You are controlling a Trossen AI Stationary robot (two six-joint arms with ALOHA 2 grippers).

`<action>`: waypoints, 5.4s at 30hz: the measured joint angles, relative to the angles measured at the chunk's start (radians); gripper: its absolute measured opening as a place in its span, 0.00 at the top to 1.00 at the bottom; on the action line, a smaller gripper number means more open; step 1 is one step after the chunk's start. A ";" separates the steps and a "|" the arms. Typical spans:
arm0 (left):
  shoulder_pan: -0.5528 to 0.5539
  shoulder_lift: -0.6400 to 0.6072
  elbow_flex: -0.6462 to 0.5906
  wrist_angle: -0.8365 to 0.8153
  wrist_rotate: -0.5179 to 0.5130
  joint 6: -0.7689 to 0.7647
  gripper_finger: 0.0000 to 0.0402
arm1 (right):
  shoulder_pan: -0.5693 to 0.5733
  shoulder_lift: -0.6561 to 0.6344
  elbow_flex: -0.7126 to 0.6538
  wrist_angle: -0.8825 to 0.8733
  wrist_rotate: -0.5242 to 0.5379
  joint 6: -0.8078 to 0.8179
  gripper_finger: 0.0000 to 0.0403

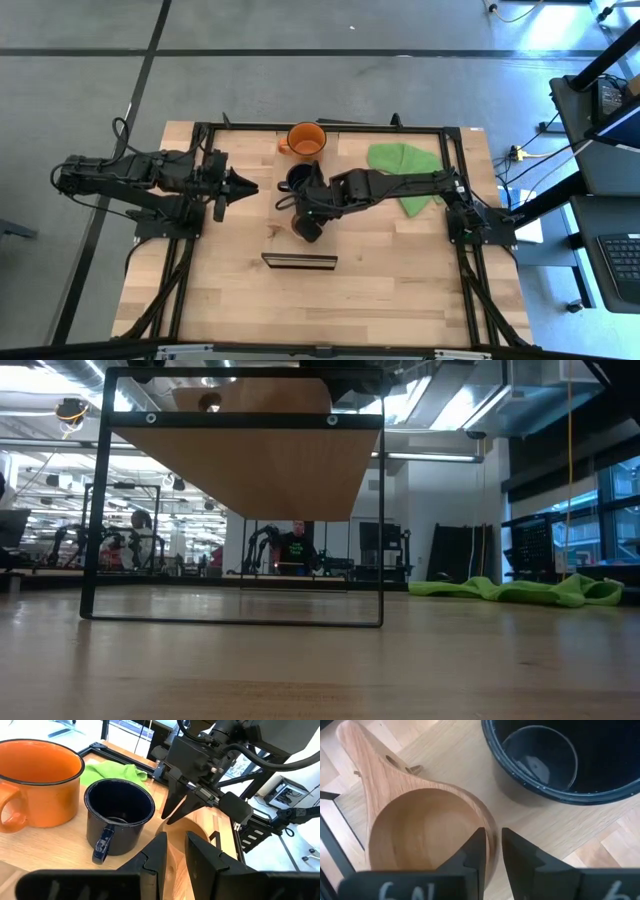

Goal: Stack small to large cups/mugs on shelf
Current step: Put the brown mug on the shelf, then return to Home Position

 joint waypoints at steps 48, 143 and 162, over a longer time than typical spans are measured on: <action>-0.014 -0.131 -0.041 0.386 0.336 -0.004 0.84 | 0.040 -0.312 0.079 -0.002 -0.104 -0.366 0.84; 0.058 -0.693 -0.892 0.934 0.224 0.033 0.84 | -0.143 -1.623 -2.239 2.316 -0.386 -0.389 0.84; 0.058 -0.693 -0.892 0.916 0.225 -0.006 0.84 | -0.479 -1.956 -2.257 1.973 -0.618 -0.095 0.84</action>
